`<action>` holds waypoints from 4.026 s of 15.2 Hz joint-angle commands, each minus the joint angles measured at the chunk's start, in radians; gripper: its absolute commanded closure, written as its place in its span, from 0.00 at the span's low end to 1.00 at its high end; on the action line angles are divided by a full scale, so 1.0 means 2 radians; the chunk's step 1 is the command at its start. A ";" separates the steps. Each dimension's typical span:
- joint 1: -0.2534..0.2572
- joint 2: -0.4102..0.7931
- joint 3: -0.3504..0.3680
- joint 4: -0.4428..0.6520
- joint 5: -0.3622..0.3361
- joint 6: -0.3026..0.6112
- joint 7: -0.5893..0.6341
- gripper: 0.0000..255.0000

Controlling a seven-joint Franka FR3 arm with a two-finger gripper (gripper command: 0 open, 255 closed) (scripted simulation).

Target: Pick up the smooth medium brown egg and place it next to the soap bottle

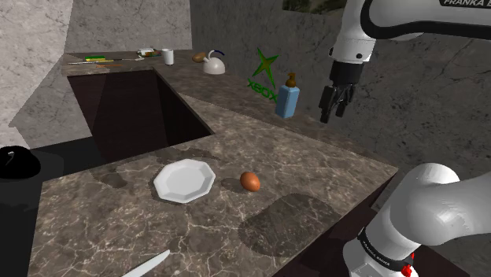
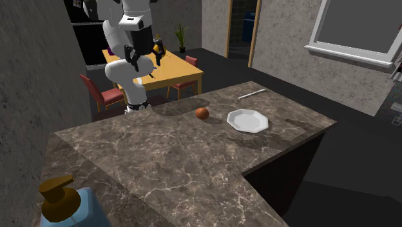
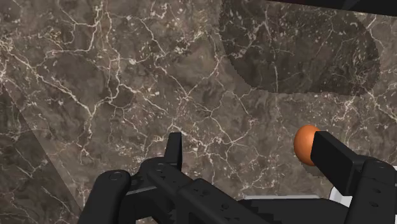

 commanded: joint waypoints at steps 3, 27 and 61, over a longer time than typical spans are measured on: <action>0.005 0.008 0.016 -0.019 0.011 0.030 0.017 0.00; 0.049 0.299 0.185 -0.045 0.053 0.376 0.209 0.00; 0.051 0.274 0.182 -0.028 0.057 0.336 0.207 1.00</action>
